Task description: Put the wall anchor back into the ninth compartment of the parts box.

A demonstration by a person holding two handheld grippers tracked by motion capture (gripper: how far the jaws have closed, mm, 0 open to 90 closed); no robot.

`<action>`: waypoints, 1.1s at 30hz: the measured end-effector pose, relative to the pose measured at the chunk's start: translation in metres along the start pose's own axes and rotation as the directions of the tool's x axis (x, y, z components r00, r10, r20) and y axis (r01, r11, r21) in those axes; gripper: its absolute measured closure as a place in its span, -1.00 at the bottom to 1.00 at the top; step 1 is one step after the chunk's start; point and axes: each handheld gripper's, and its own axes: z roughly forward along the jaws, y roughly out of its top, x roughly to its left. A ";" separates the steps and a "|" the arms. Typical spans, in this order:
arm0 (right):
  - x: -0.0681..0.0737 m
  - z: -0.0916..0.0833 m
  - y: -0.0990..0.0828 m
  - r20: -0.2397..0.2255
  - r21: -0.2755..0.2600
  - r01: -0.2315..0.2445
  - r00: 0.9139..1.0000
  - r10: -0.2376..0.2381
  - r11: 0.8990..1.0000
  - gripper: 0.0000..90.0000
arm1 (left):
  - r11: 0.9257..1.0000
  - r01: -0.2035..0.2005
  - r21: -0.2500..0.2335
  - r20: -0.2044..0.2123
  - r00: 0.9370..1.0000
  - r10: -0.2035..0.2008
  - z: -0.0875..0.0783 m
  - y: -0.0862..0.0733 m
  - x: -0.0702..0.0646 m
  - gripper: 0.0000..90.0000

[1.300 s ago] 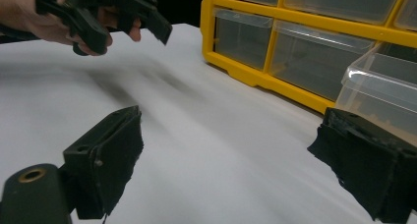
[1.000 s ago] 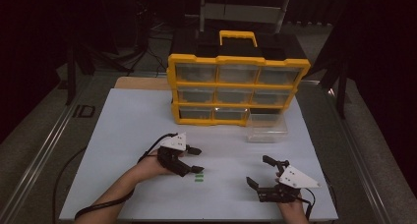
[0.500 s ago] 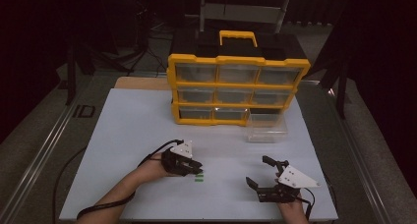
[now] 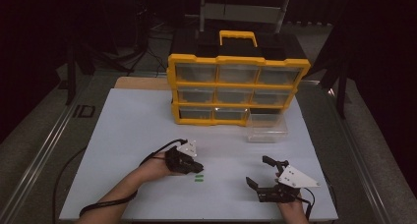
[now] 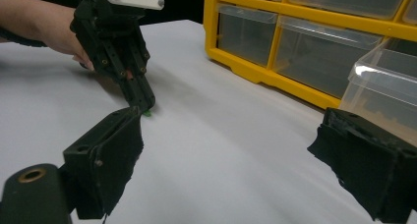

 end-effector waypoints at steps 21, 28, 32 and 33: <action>0.000 -0.001 0.000 -0.008 -0.005 -0.006 1.000 0.006 1.000 -0.79 | 0.991 -0.053 -0.124 -0.019 0.999 0.051 -0.055 0.063 0.012 0.89; 0.000 -0.001 0.000 -0.009 -0.006 -0.008 1.000 0.008 1.000 -0.79 | 0.988 -0.066 -0.140 0.001 0.998 0.067 -0.066 0.093 0.016 0.89; -0.001 -0.001 0.000 -0.007 -0.009 -0.009 1.000 0.009 1.000 -0.79 | 0.985 -0.086 -0.147 0.002 0.996 0.087 -0.068 0.109 0.018 0.89; -0.001 -0.001 0.000 -0.007 -0.009 -0.008 1.000 0.008 1.000 -0.79 | 0.985 -0.090 -0.148 0.001 0.996 0.091 -0.069 0.113 0.019 0.89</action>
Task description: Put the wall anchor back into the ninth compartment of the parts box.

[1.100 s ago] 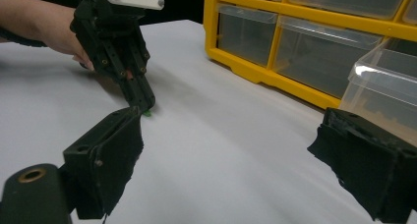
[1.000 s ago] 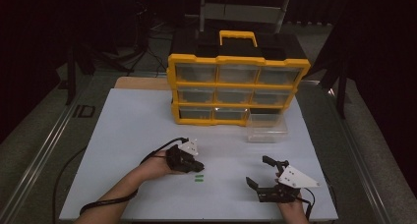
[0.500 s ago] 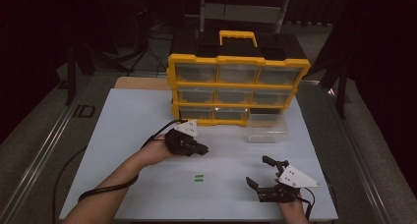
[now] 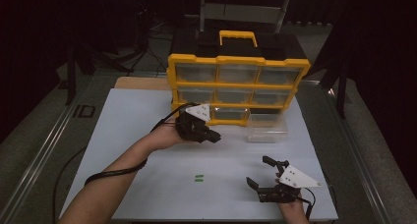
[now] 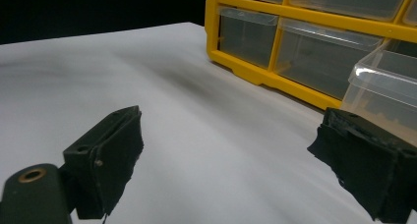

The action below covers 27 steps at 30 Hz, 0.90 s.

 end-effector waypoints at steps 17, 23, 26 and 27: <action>0.000 -0.001 0.001 -0.002 -0.003 0.001 1.000 -0.001 1.000 -0.79 | 0.997 -0.049 -0.054 0.007 0.999 0.049 0.009 0.054 0.014 0.89; 0.000 -0.001 0.000 -0.003 -0.001 0.002 1.000 -0.002 1.000 -0.79 | 0.995 -0.046 -0.090 0.005 0.999 0.046 0.015 0.072 0.021 0.89; 0.000 -0.001 0.000 -0.003 -0.001 0.002 1.000 -0.002 1.000 -0.79 | 0.993 -0.040 -0.107 0.002 0.999 0.041 0.020 0.079 0.024 0.89; 0.000 -0.001 0.000 -0.004 0.000 0.002 1.000 -0.002 1.000 -0.79 | 0.993 -0.045 -0.113 0.002 0.999 0.045 0.021 0.082 0.025 0.89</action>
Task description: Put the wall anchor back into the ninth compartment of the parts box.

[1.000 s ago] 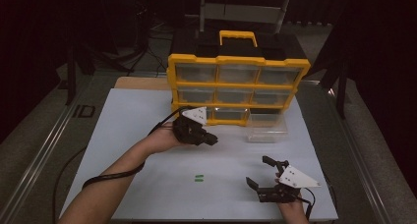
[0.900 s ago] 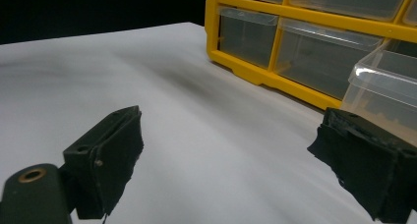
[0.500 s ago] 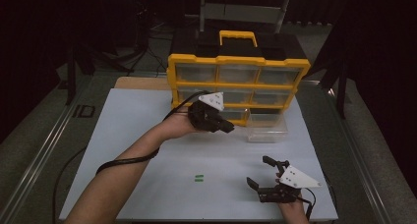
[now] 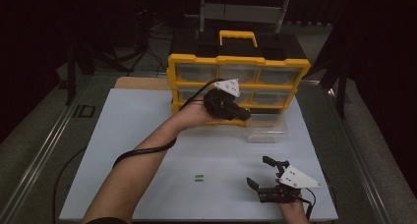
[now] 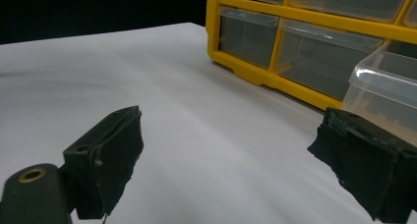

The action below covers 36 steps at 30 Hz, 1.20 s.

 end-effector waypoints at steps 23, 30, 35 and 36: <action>0.000 -0.001 0.000 -0.003 0.000 0.002 1.000 -0.002 1.000 -0.79 | 0.992 0.081 -0.093 -0.026 0.996 -0.084 0.057 0.031 0.023 0.89; 0.000 -0.003 0.001 -0.003 -0.009 -0.006 1.000 0.006 1.000 -0.79 | 0.991 0.129 -0.029 -0.044 0.991 -0.130 0.071 0.032 0.030 0.89; 0.001 -0.003 0.000 -0.006 -0.007 -0.005 1.000 0.005 1.000 -0.79 | 0.991 0.130 0.028 -0.068 0.989 -0.128 0.083 0.026 0.033 0.89; 0.000 -0.003 0.000 -0.006 -0.007 -0.006 1.000 0.006 1.000 -0.79 | 0.991 0.132 0.038 -0.069 0.989 -0.129 0.086 0.025 0.033 0.89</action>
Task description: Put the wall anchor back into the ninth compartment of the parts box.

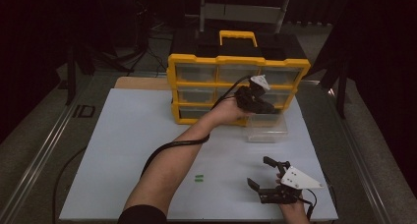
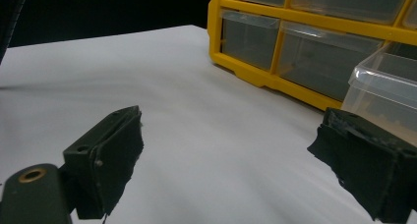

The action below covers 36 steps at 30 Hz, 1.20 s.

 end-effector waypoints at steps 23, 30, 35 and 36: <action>-0.001 0.000 0.000 0.000 -0.005 0.002 1.000 -0.002 1.000 -0.79 | 0.993 0.035 0.109 -0.047 0.998 -0.030 0.017 -0.012 0.001 0.12; 0.000 0.000 0.000 -0.001 -0.002 0.001 1.000 -0.001 1.000 -0.79 | 0.994 0.028 0.107 0.011 1.000 -0.029 0.006 -0.018 -0.004 -0.80; 0.000 0.001 0.000 0.000 0.000 0.002 1.000 -0.002 1.000 -0.79 | 0.996 0.028 0.090 0.032 0.999 -0.031 -0.005 -0.023 -0.007 -0.96; 0.000 0.001 0.000 -0.001 0.001 0.002 1.000 -0.002 1.000 -0.79 | 0.996 0.030 0.085 0.029 0.999 -0.033 -0.007 -0.024 -0.008 -0.96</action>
